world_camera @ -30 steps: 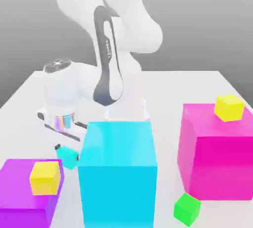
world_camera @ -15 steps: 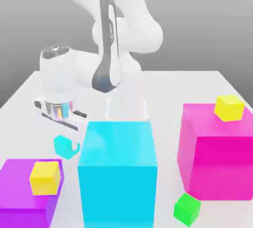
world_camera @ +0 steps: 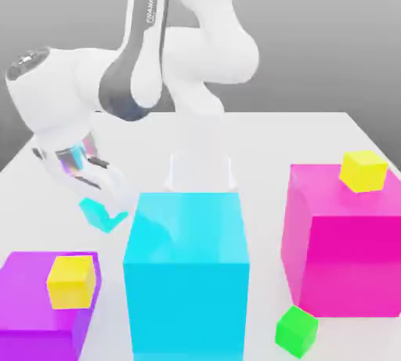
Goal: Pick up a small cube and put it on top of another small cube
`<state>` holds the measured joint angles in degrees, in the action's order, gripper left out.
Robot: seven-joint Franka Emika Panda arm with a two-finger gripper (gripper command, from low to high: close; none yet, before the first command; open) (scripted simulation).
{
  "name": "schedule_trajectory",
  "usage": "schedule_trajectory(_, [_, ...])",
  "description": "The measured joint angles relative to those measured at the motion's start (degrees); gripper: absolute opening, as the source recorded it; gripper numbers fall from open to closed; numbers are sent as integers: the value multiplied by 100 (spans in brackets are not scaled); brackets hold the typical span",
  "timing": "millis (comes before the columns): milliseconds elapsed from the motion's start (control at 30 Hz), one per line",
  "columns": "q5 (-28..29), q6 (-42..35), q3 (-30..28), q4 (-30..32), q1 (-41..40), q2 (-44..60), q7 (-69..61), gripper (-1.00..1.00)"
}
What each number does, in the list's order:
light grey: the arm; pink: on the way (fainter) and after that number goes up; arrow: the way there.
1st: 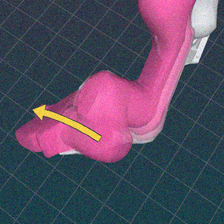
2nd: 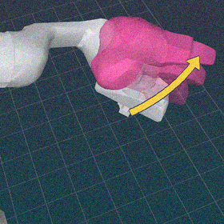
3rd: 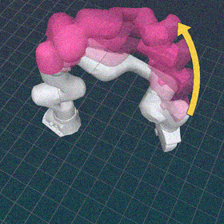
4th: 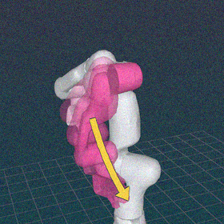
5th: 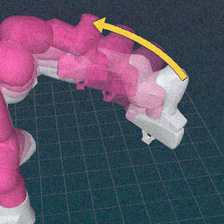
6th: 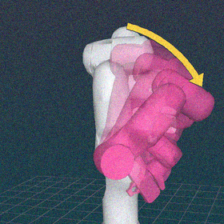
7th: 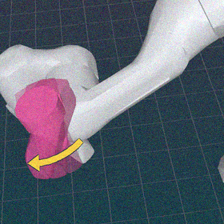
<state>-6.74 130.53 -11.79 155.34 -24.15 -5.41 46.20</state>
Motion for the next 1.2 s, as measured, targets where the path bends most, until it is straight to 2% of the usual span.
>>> schedule_trajectory(200, [-261, -1477, 15, -686, 5, -48, 204, -100])
schedule_trajectory(300, [-369, -2127, 352, -1139, 336, -332, 364, -100])
schedule_trajectory(433, [-442, -2416, 1076, -1578, 1026, -862, 478, -100])
schedule_trajectory(900, [-644, -1970, 3562, -1940, 3095, -2240, 1183, -100])
schedule_trajectory(1100, [-741, -847, 4123, -1125, 3136, -1877, 1685, -100])
schedule_trajectory(1133, [-751, -654, 4179, -1008, 3124, -1796, 1695, 100])
schedule_trajectory(1200, [-751, -654, 4179, -1008, 3124, -1796, 1695, 100])
